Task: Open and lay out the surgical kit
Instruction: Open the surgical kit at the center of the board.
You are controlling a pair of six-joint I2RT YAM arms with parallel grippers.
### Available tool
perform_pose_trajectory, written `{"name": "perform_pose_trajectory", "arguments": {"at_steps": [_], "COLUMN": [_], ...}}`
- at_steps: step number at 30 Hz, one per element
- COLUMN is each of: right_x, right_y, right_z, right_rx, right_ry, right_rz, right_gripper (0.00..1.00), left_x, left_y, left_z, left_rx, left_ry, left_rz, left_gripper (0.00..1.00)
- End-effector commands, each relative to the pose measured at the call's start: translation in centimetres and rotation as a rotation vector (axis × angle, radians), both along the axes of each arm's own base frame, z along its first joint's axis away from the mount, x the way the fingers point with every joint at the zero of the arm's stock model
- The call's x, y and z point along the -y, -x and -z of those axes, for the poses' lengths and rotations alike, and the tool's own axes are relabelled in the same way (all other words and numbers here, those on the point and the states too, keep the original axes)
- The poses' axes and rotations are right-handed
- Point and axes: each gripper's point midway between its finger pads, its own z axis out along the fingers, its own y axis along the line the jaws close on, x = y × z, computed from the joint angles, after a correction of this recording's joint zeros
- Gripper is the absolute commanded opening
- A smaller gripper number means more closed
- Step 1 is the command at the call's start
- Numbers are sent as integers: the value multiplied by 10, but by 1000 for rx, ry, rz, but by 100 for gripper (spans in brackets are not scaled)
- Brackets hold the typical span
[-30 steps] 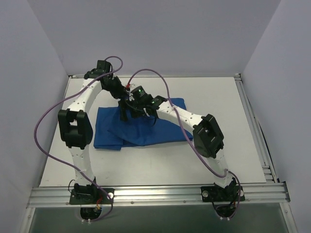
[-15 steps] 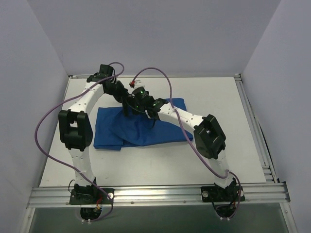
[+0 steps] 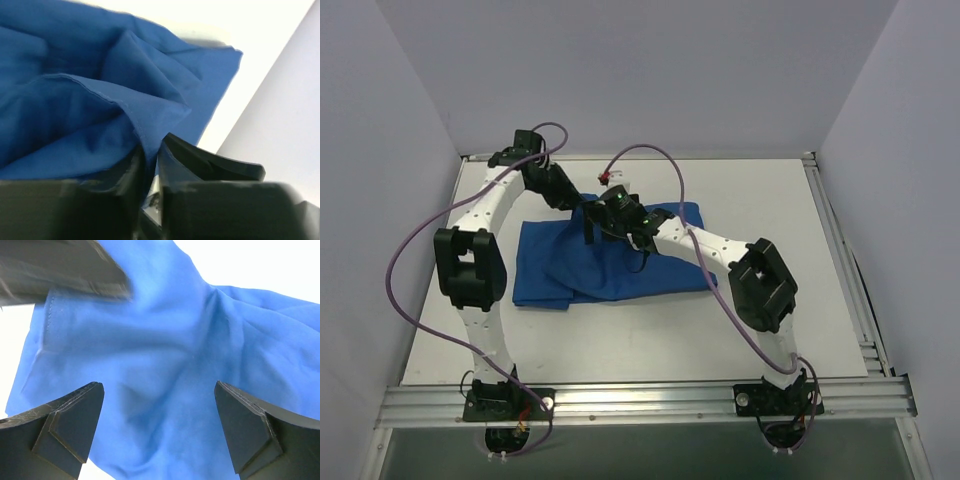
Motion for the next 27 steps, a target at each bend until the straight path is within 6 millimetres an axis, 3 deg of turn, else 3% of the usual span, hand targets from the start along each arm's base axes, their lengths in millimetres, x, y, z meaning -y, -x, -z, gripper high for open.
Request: {"name": "perform_pose_trajectory", "arguments": {"at_steps": [1, 4, 8, 9, 13, 17, 20, 27], "right_x": [18, 36, 50, 51, 44, 41, 40, 43], "right_y": [0, -7, -13, -15, -8, -3, 0, 0], "right_z": [-65, -72, -76, -79, -76, -74, -72, -74], "right_rx": [71, 59, 38, 38, -5, -28, -38, -42], "right_ry": [-55, -62, -60, -64, -64, -59, -56, -53], "right_rz": [37, 47, 49, 44, -13, -50, -68, -80], "right_gripper": [100, 100, 99, 99, 99, 99, 99, 99], "left_x": [-40, -61, -78, -78, -85, -70, -57, -40], "left_y": [-7, -1, -4, -15, -32, -56, -61, -66], "left_z": [-12, 6, 15, 9, 13, -9, -29, -10], "left_rx": [98, 86, 183, 250, 314, 469, 591, 584], "left_ry": [-156, -247, -315, -317, -331, -242, -178, -70], "left_rz": [40, 92, 160, 162, 180, 226, 273, 360], "left_gripper": [28, 55, 65, 68, 72, 74, 74, 75]}}
